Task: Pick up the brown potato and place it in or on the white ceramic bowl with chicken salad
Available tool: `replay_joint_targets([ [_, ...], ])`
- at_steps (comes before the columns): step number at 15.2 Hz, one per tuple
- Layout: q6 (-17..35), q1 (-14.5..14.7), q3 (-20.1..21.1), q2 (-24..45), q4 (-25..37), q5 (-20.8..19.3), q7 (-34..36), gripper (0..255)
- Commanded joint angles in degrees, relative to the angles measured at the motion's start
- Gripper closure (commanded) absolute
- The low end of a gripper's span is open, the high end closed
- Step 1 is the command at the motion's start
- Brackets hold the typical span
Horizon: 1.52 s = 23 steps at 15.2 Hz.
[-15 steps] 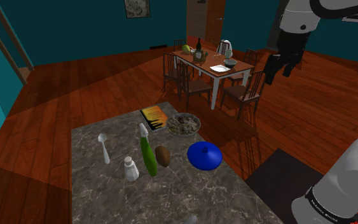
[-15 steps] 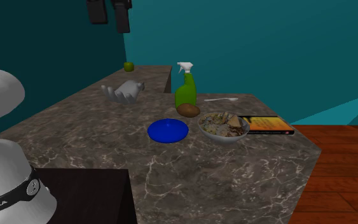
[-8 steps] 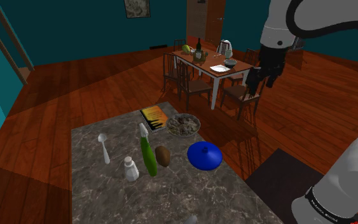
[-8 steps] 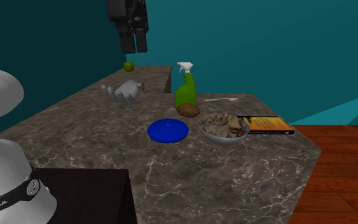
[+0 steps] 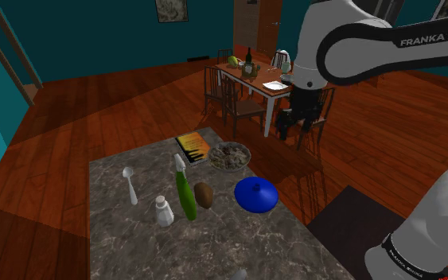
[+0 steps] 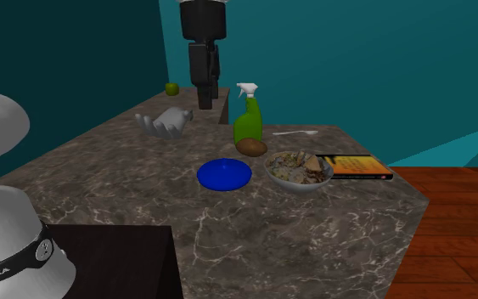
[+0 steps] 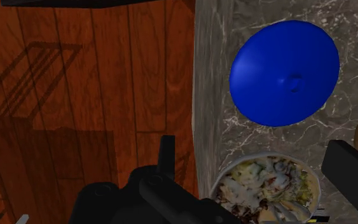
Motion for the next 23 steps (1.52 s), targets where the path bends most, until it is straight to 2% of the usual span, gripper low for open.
replay_joint_targets([
  [1, 2.76, 0.49, 1.19, 2.83, 0.26, 1.01, 1.46, 0],
  [7, 11.30, 1.99, 5.32, 12.59, 2.09, 3.21, 6.34, 0],
  [12, 17.71, 3.04, 8.50, 21.86, 5.59, 3.42, 10.65, 0],
  [17, 23.05, 4.39, 10.94, 31.86, 10.83, 1.81, 15.45, 0],
  [23, 27.55, 7.22, 12.19, 44.36, 19.44, -1.90, 21.45, 0],
])
